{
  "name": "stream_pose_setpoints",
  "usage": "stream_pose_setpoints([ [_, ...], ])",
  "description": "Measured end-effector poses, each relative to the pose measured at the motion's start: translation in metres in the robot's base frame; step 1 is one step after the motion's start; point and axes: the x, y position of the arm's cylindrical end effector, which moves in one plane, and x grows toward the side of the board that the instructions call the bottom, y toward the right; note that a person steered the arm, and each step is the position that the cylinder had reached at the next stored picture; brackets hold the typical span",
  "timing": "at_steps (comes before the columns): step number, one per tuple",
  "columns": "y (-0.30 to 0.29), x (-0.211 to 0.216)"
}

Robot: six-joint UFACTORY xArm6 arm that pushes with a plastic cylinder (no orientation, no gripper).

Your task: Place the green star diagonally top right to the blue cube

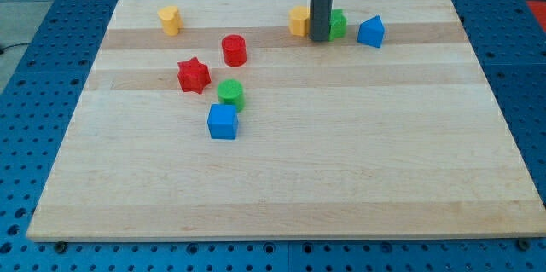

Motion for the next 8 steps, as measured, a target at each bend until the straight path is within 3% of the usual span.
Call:
stream_pose_setpoints([
  [5, -0.003, -0.054],
  [8, 0.003, -0.032],
])
